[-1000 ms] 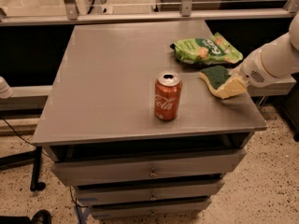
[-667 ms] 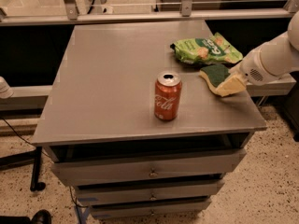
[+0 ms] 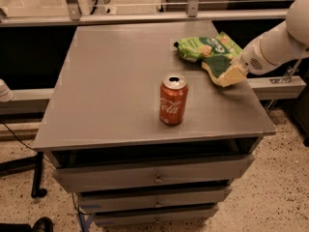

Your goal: Move sponge near green rice chip bag

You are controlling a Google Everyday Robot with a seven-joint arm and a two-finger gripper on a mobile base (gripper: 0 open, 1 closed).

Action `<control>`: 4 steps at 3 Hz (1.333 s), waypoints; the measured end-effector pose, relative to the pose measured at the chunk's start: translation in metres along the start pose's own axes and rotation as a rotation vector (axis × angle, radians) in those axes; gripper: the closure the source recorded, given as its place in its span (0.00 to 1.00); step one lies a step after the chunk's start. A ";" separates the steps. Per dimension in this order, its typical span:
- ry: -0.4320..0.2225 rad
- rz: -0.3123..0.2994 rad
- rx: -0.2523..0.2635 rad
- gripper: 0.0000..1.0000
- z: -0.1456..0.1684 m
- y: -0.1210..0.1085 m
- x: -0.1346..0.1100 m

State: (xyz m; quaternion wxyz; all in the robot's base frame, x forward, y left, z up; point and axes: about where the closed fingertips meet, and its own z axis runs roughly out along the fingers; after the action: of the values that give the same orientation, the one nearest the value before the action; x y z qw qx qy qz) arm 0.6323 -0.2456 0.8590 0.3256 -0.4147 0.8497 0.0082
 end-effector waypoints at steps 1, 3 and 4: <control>-0.007 -0.008 -0.014 0.59 0.015 -0.003 -0.013; 0.000 -0.006 -0.013 0.13 0.014 -0.005 -0.012; -0.005 -0.017 -0.011 0.00 0.007 -0.002 -0.011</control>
Offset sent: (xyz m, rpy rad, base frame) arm 0.0238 0.0103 -0.0019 0.0030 0.0061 0.0099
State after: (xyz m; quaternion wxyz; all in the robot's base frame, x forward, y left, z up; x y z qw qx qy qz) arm 0.6429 -0.2369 0.8600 0.3256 -0.4235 0.8453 0.0111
